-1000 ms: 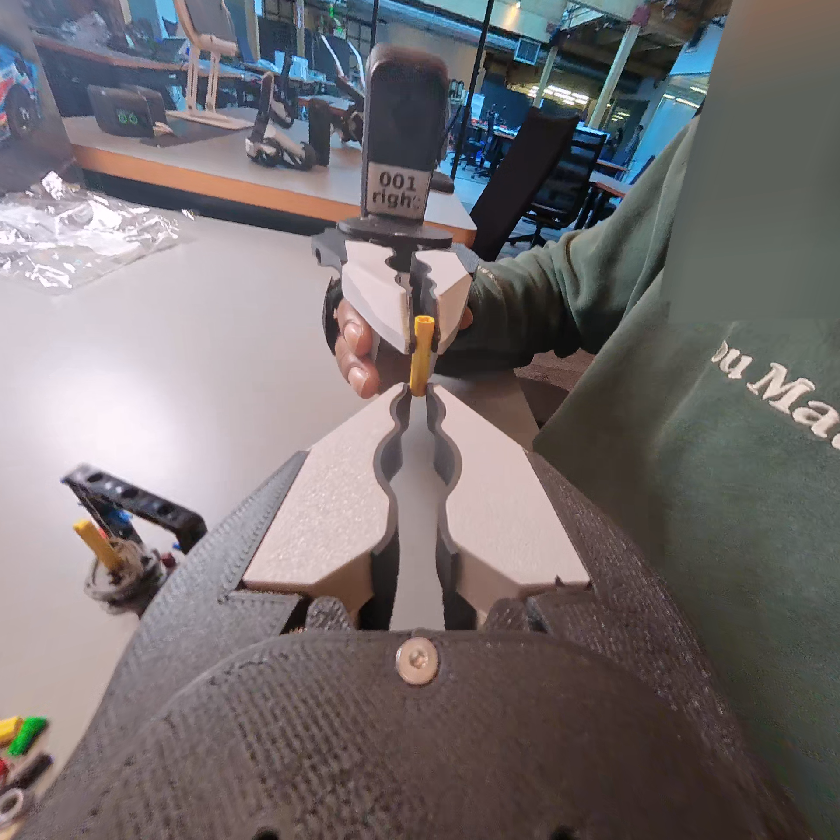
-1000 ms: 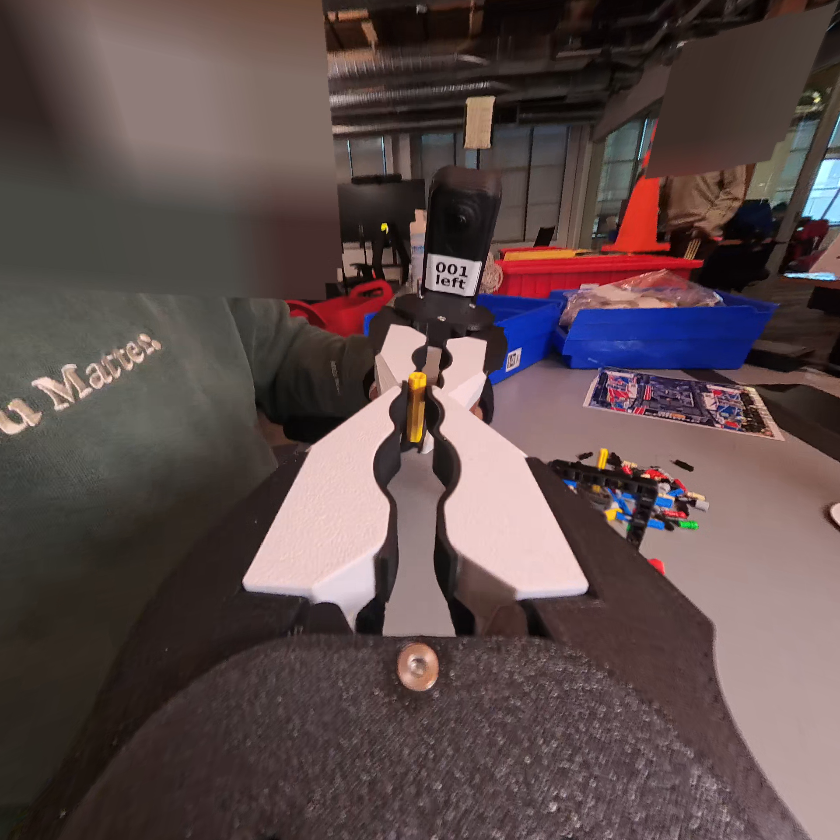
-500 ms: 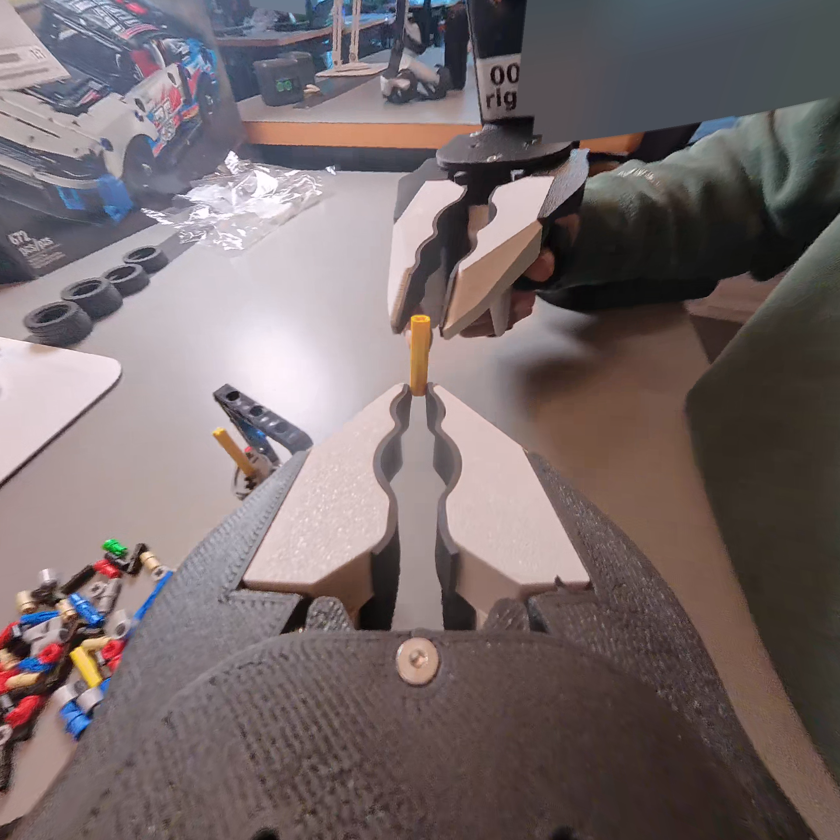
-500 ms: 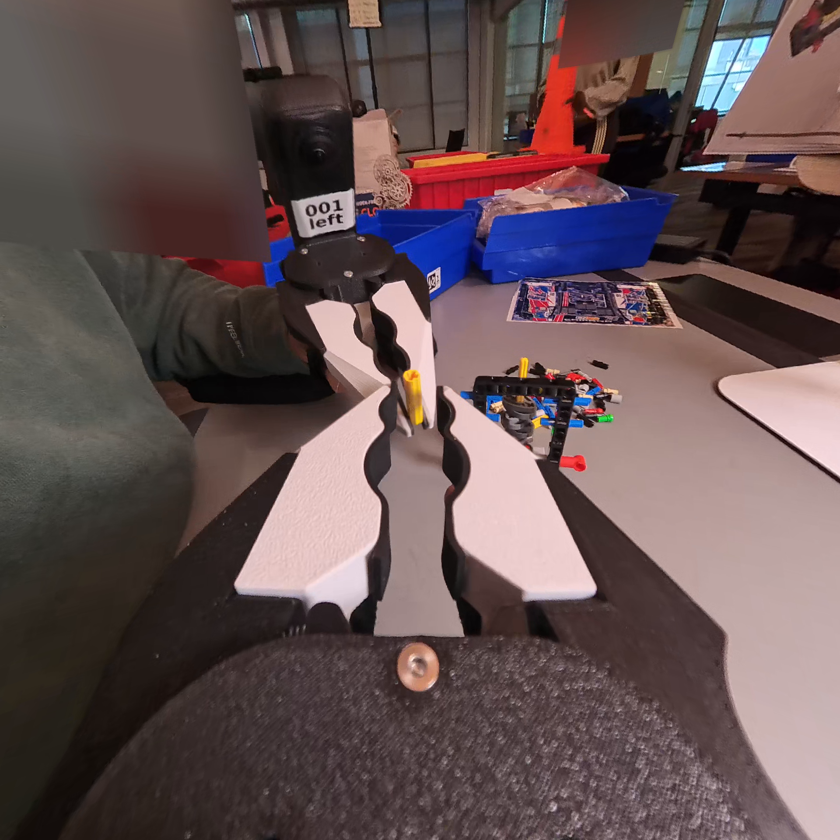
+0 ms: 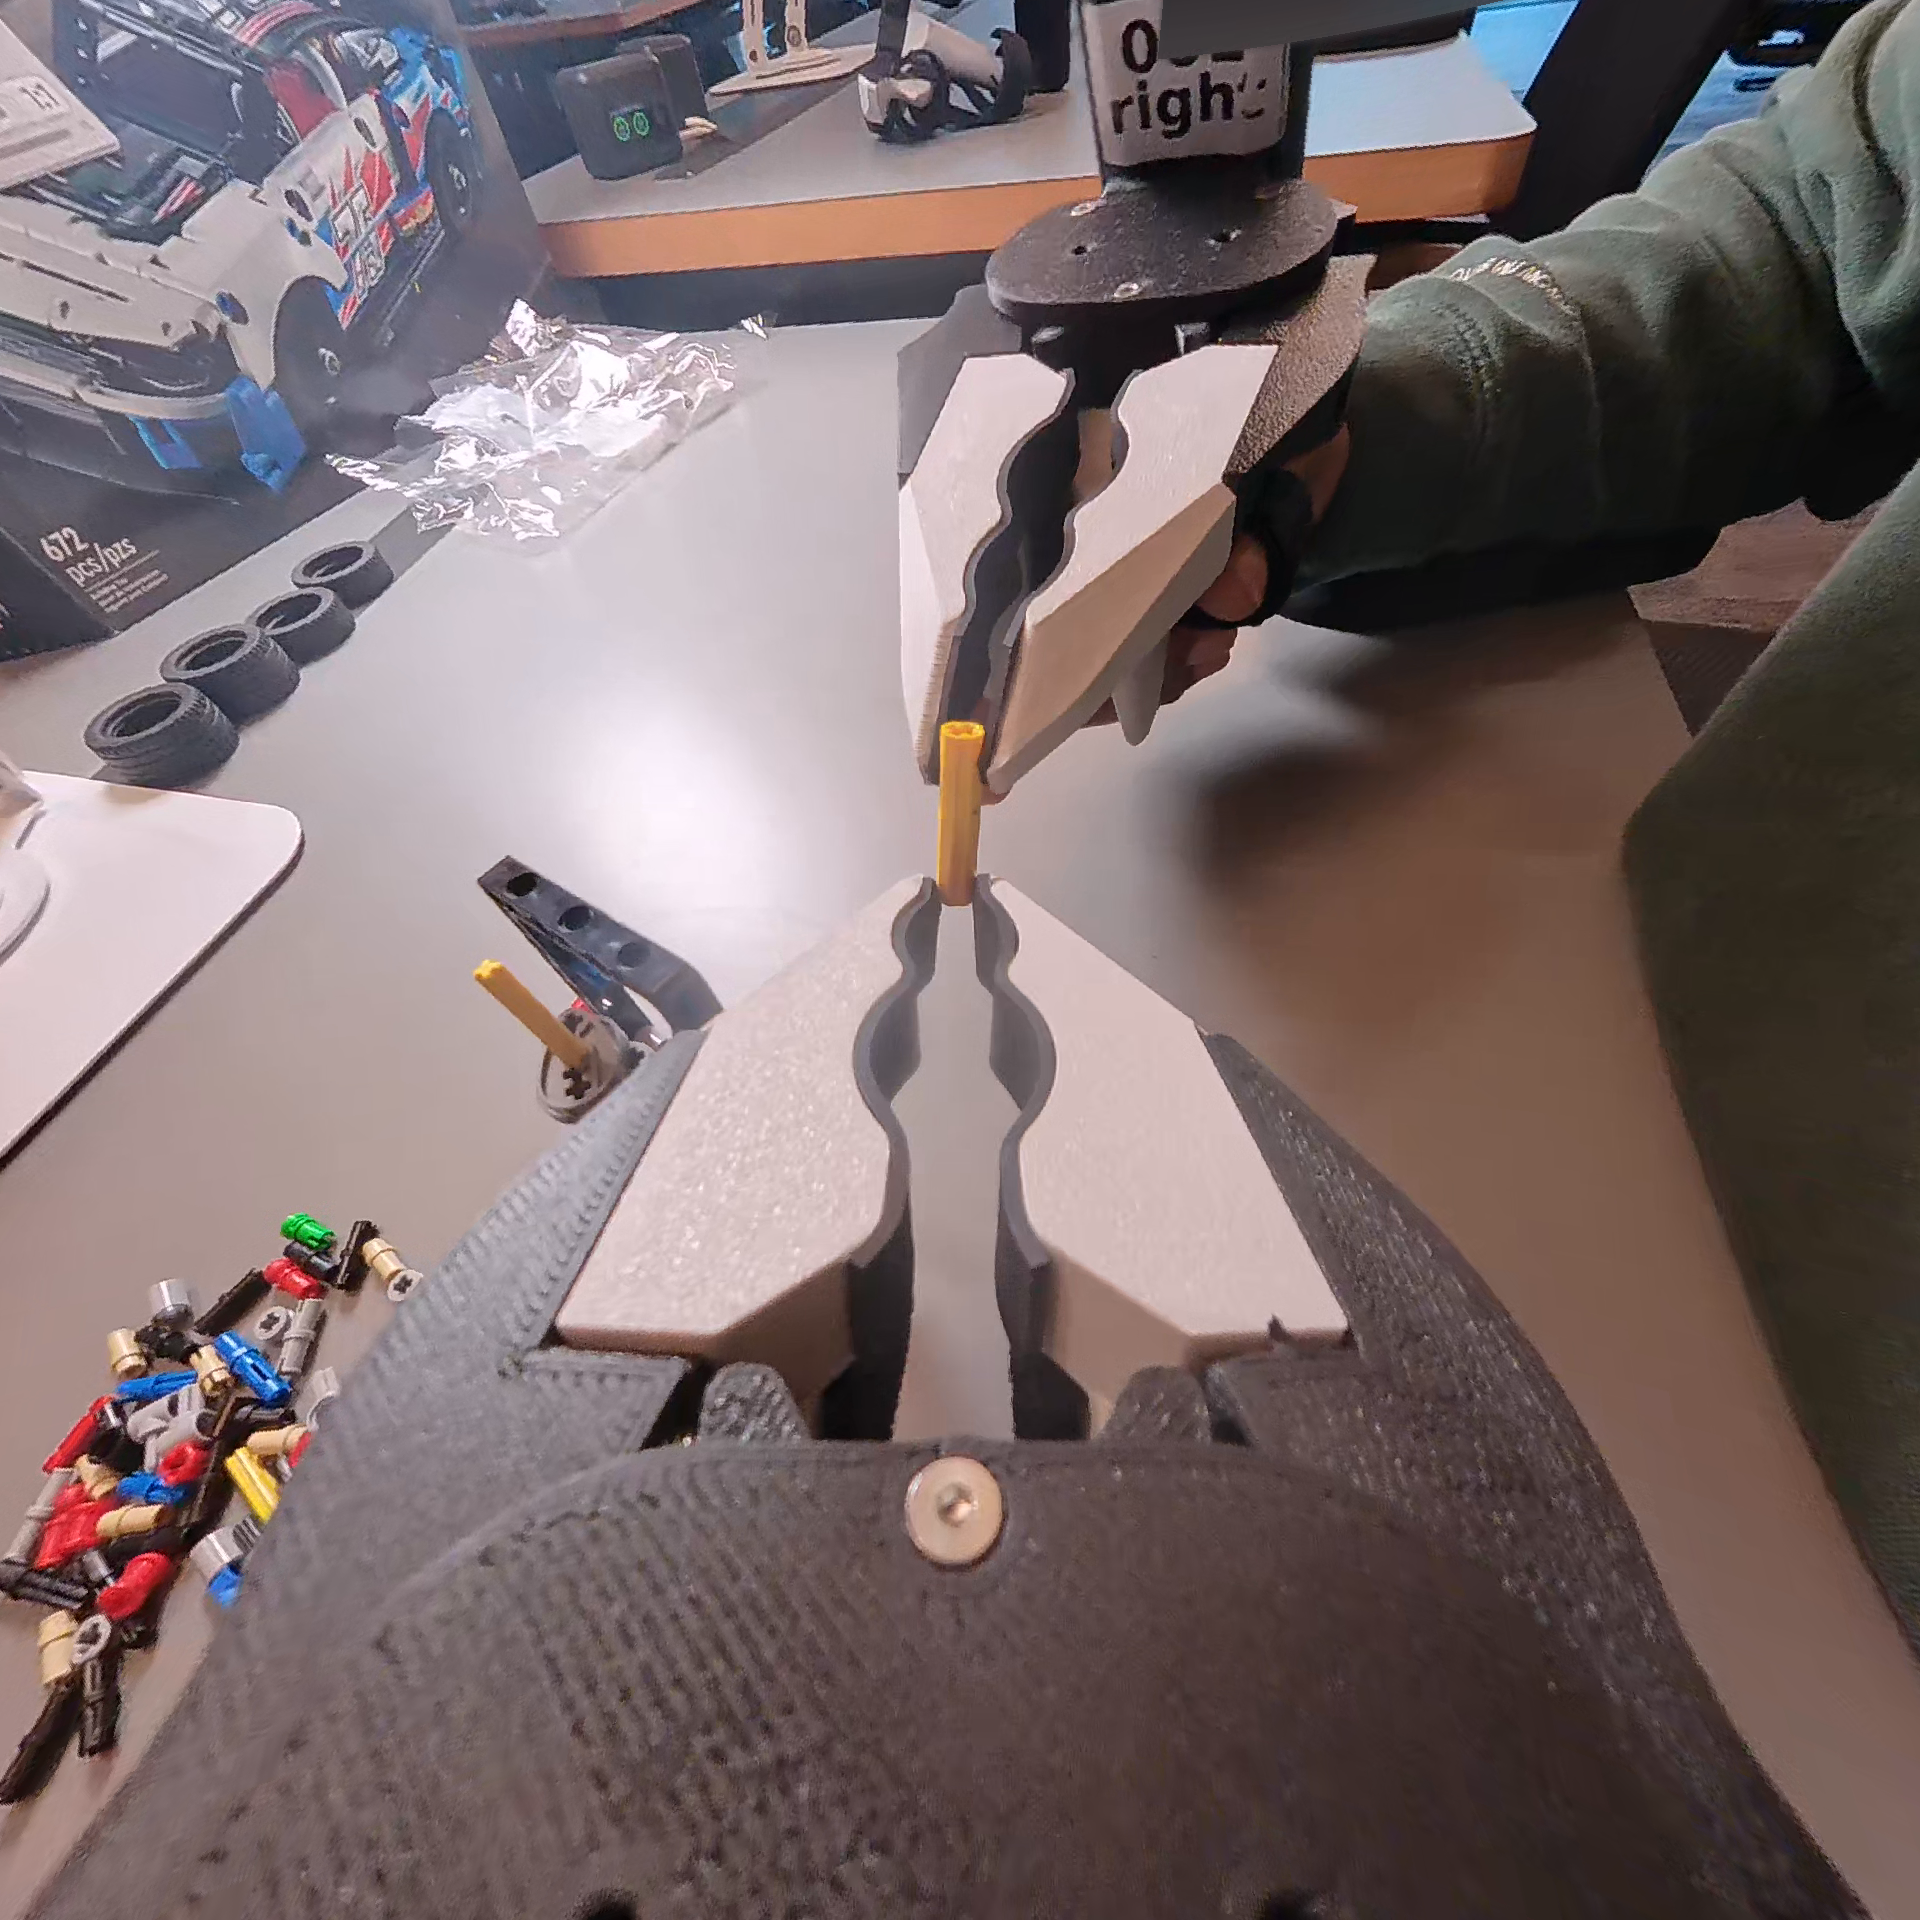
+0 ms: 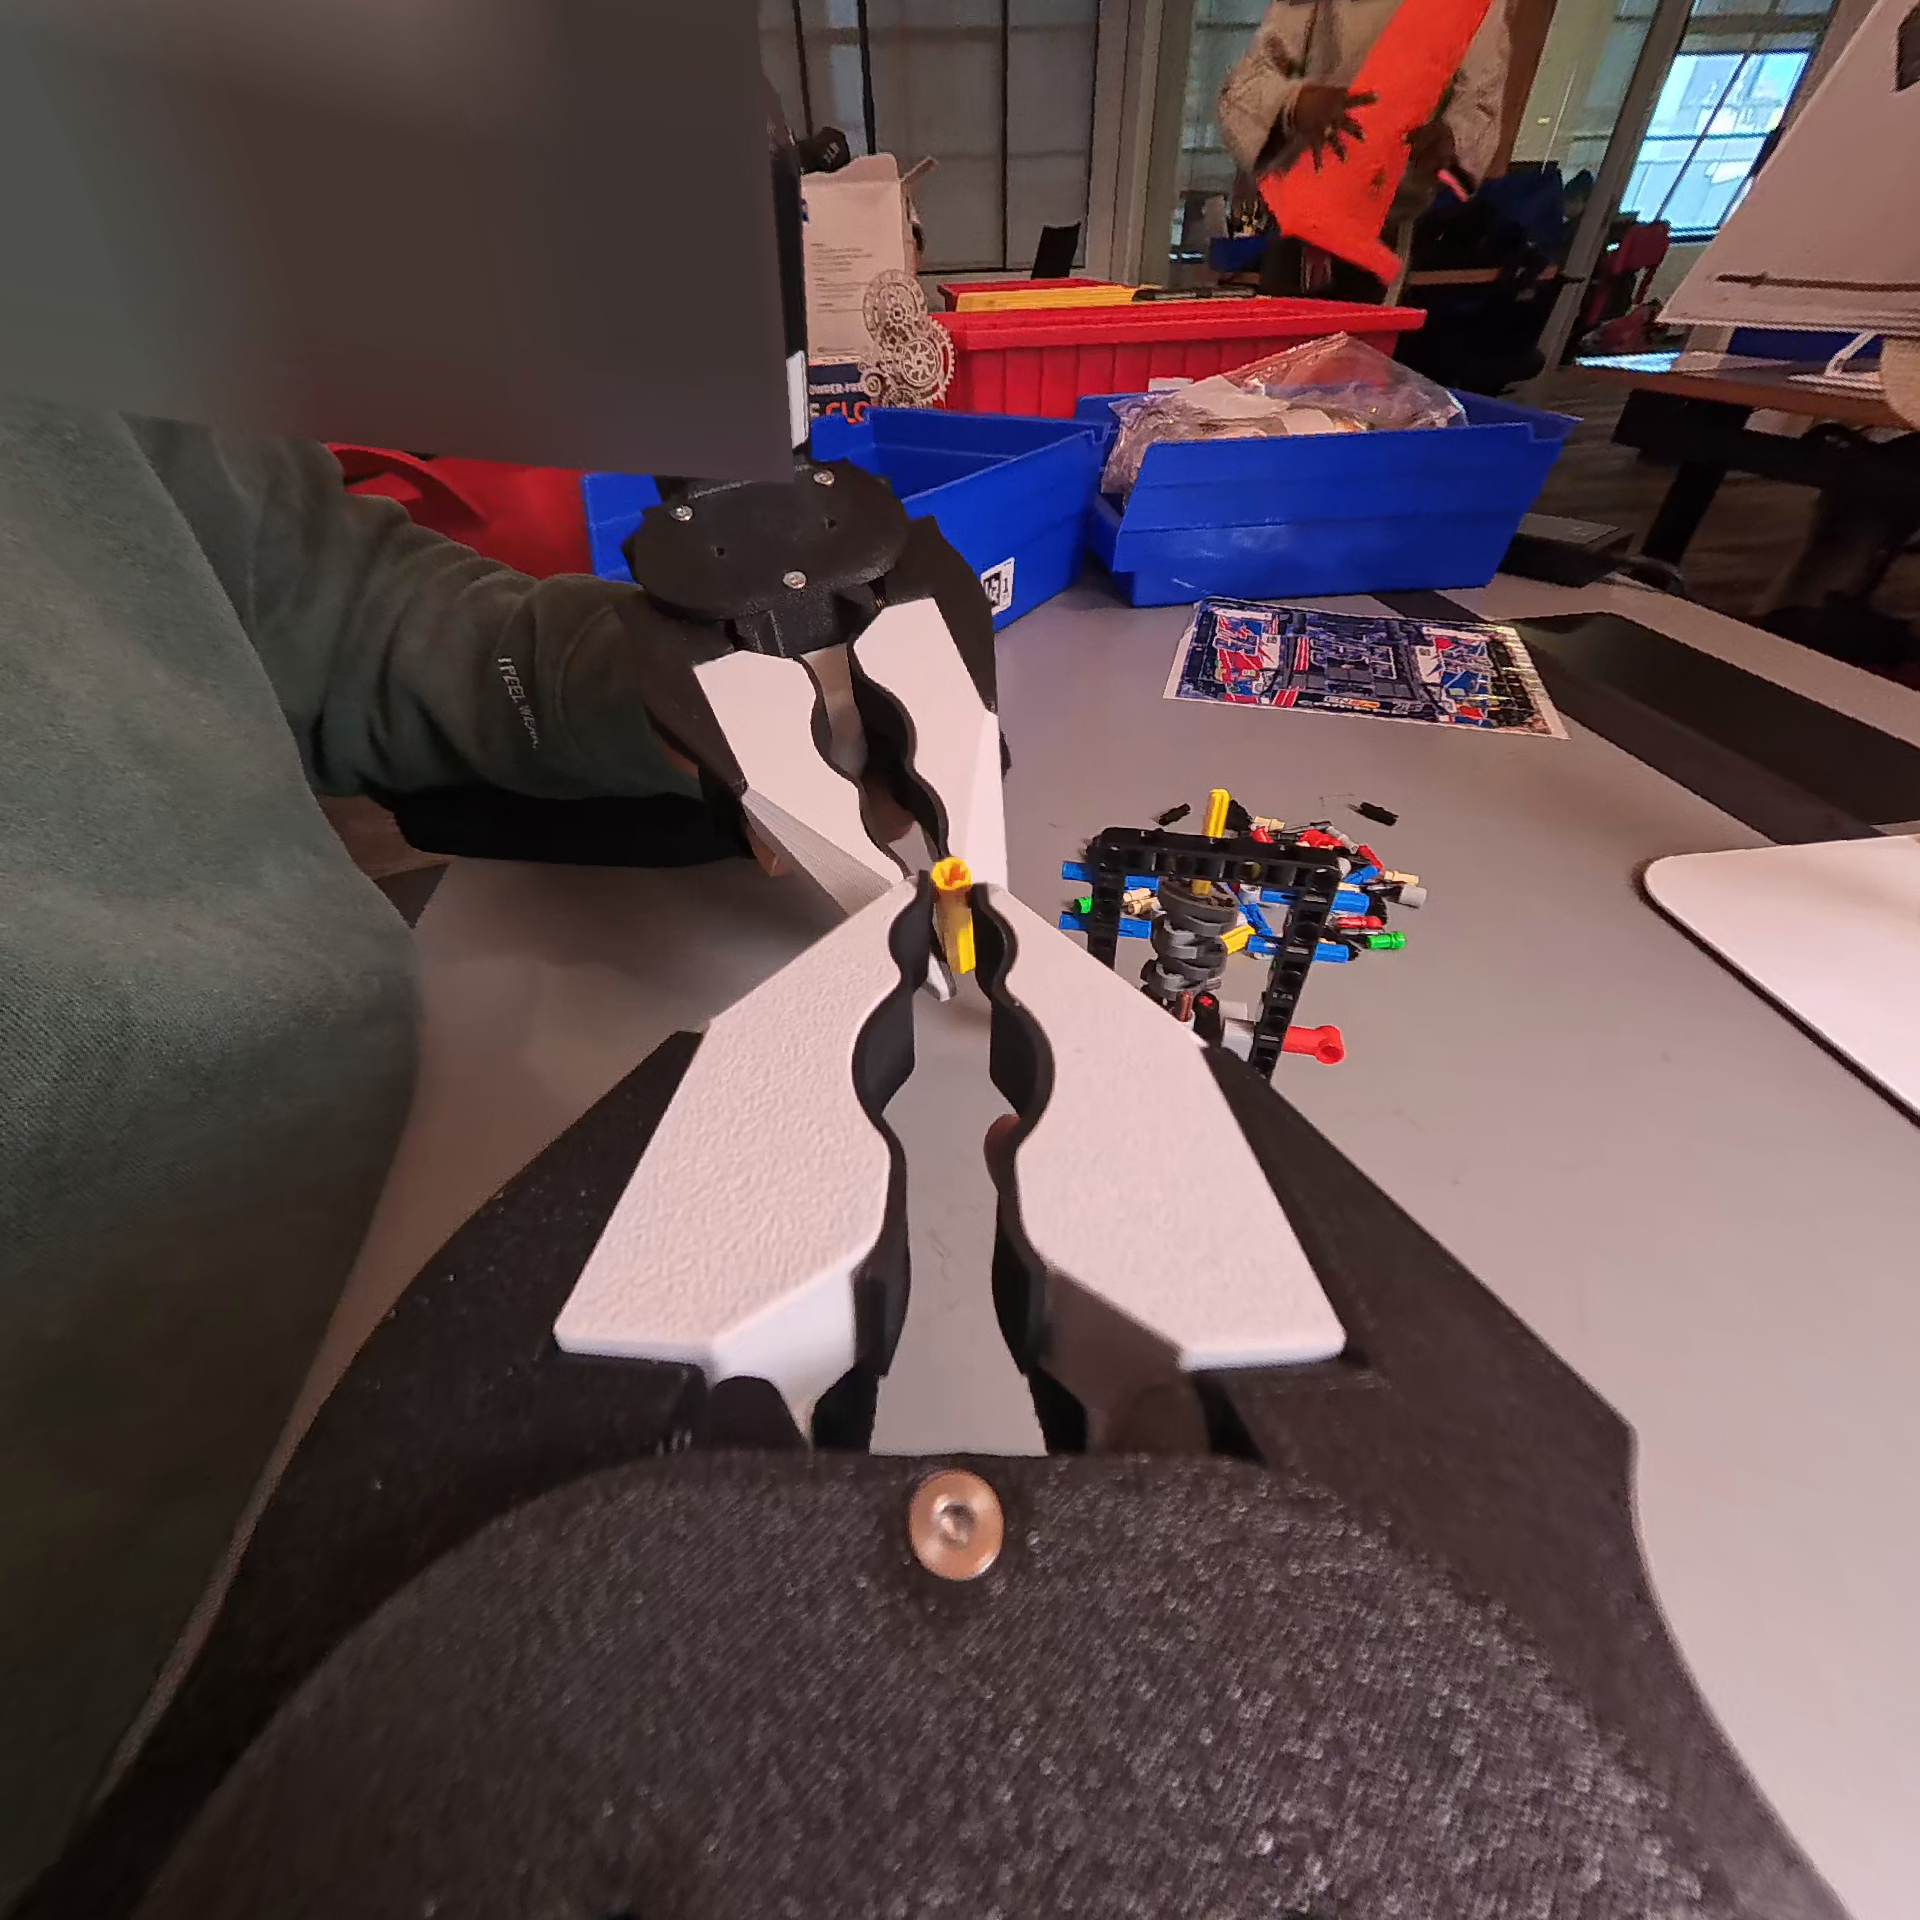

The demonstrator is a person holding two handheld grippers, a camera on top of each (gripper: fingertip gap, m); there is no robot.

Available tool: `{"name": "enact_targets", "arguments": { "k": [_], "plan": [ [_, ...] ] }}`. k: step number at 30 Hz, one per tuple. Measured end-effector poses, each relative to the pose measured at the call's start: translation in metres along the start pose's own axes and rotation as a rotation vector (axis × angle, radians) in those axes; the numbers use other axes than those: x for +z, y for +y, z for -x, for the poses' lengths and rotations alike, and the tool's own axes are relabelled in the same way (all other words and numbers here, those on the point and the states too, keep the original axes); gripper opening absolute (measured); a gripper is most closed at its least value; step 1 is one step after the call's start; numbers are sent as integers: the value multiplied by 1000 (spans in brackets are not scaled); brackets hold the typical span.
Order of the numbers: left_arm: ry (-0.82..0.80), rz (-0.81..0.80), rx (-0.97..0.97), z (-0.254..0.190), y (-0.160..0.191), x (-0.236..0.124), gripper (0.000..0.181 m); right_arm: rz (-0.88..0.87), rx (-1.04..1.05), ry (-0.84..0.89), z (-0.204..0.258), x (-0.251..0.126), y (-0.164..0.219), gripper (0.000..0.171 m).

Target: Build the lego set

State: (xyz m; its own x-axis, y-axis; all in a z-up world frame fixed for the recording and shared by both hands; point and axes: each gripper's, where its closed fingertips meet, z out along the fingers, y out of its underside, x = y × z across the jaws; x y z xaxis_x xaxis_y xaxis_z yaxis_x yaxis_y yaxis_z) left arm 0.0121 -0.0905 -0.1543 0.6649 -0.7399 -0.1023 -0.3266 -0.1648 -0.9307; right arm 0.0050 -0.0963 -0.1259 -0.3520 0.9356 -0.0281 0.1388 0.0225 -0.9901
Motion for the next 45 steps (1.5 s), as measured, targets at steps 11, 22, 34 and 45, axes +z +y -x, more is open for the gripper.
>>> {"name": "enact_targets", "arguments": {
  "k": [11,22,34,45],
  "plan": [
    [-148,113,-162,60,33,-35,27,88,38,189,-63,16,12,4],
    [-176,251,-254,56,65,-9,78,180,22,166,-66,35,25,4],
    [-164,218,-244,59,61,5,76,209,32,158,-65,38,30,4],
    [-162,235,-240,58,65,6,70,248,53,172,-66,40,35,4]
  ]
}}
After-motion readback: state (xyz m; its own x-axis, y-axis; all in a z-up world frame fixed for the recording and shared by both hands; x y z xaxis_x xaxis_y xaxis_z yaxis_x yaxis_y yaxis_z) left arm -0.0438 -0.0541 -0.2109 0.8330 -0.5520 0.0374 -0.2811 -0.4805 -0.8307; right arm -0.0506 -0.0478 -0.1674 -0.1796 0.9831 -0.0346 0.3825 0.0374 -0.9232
